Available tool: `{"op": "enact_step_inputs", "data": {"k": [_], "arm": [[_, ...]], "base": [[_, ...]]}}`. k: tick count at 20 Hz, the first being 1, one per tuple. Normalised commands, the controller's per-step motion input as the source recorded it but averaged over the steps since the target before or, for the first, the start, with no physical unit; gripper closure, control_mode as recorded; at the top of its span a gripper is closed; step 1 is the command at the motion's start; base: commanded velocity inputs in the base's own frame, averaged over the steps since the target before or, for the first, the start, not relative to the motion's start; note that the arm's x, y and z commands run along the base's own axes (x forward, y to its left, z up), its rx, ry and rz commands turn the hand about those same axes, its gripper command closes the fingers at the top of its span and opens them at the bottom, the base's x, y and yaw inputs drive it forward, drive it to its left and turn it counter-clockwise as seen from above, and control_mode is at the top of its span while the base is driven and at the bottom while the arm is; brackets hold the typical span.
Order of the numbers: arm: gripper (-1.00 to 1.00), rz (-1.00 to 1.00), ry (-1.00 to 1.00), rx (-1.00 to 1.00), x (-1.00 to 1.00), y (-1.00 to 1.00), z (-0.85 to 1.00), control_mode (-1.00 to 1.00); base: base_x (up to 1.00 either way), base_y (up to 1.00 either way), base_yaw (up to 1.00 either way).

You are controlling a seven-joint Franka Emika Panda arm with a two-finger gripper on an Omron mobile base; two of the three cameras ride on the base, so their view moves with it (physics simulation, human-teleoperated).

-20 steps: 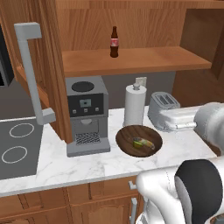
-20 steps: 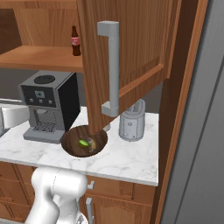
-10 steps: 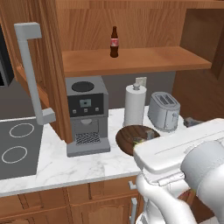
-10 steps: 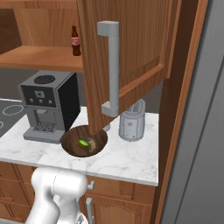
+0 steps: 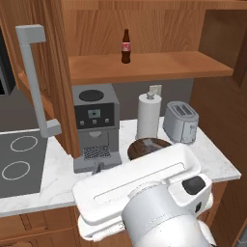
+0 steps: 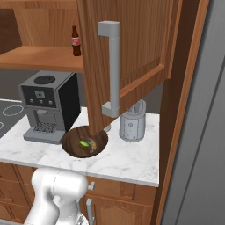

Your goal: Open the cabinet. Pick the kiwi and banana from the cabinet and place them into the bowl. Then close the cabinet.

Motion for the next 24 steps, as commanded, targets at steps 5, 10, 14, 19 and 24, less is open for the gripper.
{"op": "enact_step_inputs", "data": {"k": [5, 10, 14, 19, 24], "arm": [[-1.0, 0.0, -0.17, 0.07, 0.27, 0.94, 0.0, -1.0], [-1.0, 0.0, -0.19, 0.09, 0.59, 0.68, -0.11, -1.0], [-1.0, -0.13, -0.24, 0.02, 0.68, 0.22, -0.17, -1.0], [-1.0, -0.31, -0.23, 0.0, 0.75, 0.0, -0.15, -1.0], [-1.0, -0.4, -0.14, -0.01, 0.95, 0.0, -0.14, -1.0]], "base": [[0.0, 0.0, 0.0], [0.0, 0.0, 0.0], [0.0, 0.0, 0.0], [0.0, 0.0, 0.0], [0.0, 0.0, 0.0]]}}
